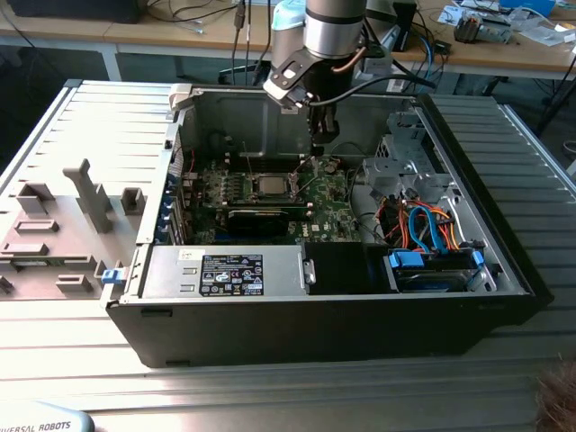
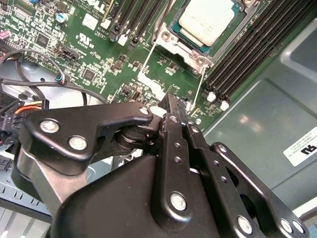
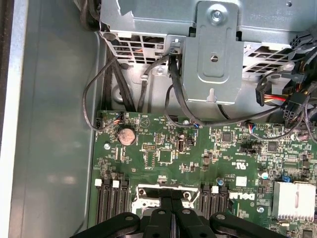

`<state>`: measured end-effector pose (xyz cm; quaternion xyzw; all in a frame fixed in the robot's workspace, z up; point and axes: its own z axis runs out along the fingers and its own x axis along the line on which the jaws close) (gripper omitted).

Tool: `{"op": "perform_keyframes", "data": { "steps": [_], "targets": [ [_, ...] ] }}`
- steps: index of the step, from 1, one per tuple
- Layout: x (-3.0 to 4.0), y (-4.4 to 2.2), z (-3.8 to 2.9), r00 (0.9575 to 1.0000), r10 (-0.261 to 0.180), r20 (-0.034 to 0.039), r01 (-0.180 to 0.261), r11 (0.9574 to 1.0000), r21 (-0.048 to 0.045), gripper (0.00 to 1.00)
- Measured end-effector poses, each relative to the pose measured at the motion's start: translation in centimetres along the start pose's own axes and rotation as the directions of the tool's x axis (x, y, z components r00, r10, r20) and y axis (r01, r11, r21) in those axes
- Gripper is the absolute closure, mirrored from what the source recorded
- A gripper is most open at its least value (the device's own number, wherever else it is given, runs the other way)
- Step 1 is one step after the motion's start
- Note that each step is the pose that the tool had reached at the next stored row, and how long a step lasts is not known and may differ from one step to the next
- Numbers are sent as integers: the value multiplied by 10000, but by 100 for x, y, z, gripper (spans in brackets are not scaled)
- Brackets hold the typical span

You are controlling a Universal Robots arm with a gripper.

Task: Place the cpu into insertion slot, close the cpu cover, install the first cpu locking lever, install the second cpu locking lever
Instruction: 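Close the cpu cover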

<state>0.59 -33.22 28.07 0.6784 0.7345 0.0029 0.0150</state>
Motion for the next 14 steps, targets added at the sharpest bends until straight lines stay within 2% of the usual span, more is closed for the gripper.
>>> {"op": "perform_keyframes", "data": {
  "steps": [3,8,14],
  "targets": [
    [2,13,0,10000,-1,2,1,10000,0,89],
    [35,100,2,10000,0,9,0,10000,0,89],
    [60,137,2,10000,0,20,0,10000,2,89]
  ]
}}
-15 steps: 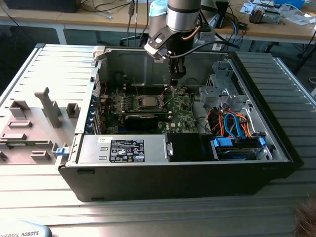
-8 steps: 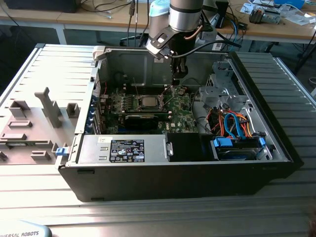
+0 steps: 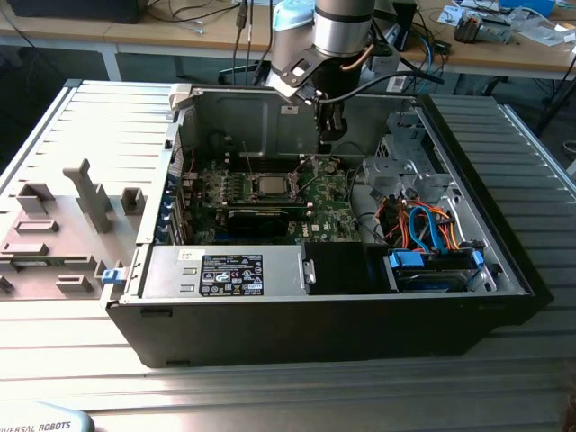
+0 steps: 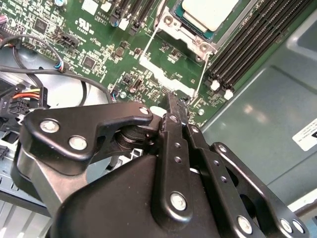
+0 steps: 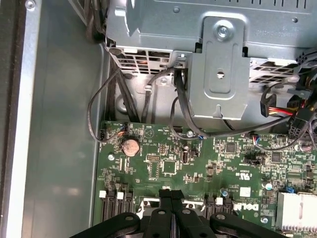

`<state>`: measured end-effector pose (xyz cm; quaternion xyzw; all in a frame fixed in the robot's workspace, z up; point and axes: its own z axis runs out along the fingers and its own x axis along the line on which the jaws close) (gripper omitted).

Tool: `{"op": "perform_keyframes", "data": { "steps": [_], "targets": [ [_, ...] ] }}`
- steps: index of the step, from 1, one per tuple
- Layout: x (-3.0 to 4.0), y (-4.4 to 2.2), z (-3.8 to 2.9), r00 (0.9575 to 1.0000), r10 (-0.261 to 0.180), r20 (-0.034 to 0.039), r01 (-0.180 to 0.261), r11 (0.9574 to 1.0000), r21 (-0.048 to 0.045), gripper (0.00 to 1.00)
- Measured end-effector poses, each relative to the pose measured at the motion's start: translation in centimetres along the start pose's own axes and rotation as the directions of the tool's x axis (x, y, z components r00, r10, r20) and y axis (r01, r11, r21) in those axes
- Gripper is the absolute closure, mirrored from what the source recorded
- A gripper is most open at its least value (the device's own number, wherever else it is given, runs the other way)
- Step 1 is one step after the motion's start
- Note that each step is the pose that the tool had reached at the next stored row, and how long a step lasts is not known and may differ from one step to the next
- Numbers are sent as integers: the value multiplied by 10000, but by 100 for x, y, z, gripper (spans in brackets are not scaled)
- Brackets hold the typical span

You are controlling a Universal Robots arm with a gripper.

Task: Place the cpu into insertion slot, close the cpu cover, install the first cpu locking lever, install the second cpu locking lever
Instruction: 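Close the cpu cover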

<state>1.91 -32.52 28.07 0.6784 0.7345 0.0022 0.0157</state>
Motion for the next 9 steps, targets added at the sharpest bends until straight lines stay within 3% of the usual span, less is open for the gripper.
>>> {"op": "perform_keyframes", "data": {
  "steps": [9],
  "targets": [
    [13,40,1,10000,0,3,0,10000,0,89]
  ]
}}
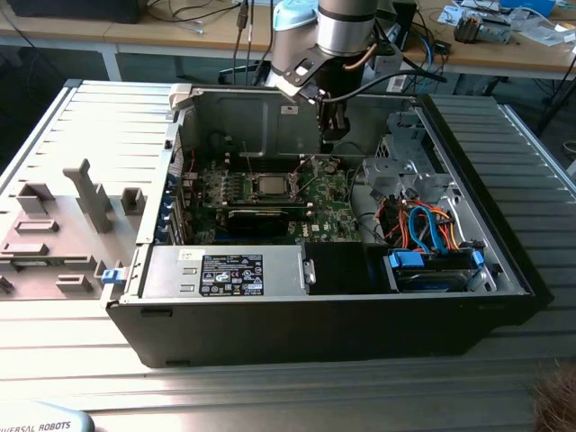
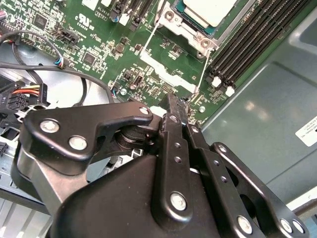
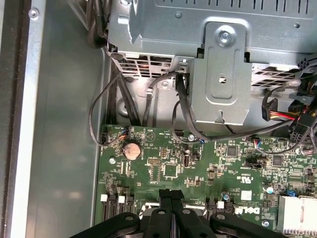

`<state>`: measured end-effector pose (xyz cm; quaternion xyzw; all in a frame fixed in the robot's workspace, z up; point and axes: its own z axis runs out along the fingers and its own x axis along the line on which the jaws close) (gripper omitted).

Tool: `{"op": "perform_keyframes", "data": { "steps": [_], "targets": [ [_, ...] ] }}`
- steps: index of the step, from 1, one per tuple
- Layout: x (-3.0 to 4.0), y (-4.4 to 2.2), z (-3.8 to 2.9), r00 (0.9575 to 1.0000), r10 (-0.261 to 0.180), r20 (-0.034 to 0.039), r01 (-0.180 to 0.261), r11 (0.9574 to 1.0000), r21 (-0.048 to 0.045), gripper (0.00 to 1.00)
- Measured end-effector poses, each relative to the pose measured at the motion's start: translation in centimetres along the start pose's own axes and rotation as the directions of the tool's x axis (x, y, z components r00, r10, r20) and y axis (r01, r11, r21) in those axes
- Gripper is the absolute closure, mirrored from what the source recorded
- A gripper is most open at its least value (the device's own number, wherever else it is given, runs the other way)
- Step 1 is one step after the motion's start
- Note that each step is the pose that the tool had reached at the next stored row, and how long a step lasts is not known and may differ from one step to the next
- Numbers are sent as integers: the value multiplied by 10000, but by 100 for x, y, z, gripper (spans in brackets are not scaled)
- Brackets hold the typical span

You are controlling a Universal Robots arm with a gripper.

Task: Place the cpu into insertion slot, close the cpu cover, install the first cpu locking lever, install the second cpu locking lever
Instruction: 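Close the cpu cover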

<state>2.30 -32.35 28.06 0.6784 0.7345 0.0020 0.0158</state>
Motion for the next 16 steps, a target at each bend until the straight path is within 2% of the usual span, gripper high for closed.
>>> {"op": "perform_keyframes", "data": {
  "steps": [16],
  "targets": [
    [6,38,1,10000,0,2,0,10000,0,89]
  ]
}}
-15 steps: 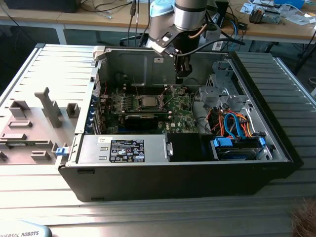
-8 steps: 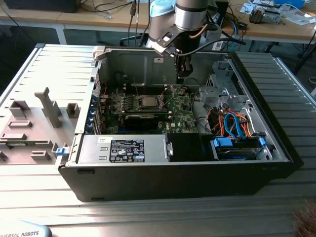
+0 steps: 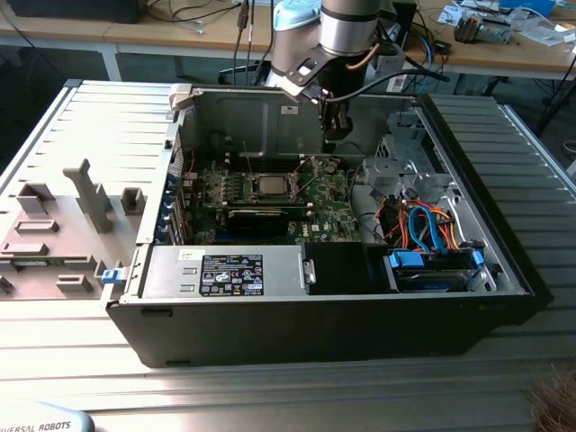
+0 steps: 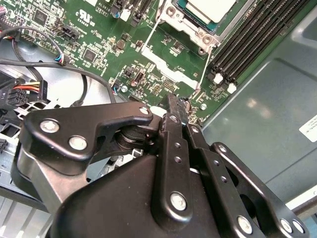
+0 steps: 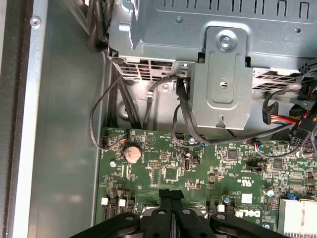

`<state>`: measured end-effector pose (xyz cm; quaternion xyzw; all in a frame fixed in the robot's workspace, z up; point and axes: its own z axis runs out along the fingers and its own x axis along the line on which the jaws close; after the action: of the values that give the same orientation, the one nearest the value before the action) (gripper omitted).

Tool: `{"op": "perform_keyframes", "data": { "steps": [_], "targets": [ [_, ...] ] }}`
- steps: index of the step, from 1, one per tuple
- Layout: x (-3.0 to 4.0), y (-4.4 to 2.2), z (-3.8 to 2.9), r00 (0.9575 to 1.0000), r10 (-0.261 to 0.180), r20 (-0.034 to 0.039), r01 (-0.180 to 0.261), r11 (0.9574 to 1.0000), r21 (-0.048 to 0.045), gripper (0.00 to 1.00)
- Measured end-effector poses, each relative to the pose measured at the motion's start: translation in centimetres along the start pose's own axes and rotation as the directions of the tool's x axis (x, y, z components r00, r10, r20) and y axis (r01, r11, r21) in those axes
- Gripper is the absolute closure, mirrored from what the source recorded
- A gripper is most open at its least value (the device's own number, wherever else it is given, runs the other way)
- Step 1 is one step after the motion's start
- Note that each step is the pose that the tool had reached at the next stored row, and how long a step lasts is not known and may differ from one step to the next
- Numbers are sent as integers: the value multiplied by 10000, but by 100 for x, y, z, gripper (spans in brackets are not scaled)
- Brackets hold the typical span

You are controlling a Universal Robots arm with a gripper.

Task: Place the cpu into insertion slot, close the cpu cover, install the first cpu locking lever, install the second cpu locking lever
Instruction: 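Close the cpu cover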

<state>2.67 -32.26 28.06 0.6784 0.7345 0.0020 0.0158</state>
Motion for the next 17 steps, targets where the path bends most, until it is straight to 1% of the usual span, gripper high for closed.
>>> {"op": "perform_keyframes", "data": {
  "steps": [17],
  "targets": [
    [28,63,2,10000,-1,7,1,10000,1,89]
  ]
}}
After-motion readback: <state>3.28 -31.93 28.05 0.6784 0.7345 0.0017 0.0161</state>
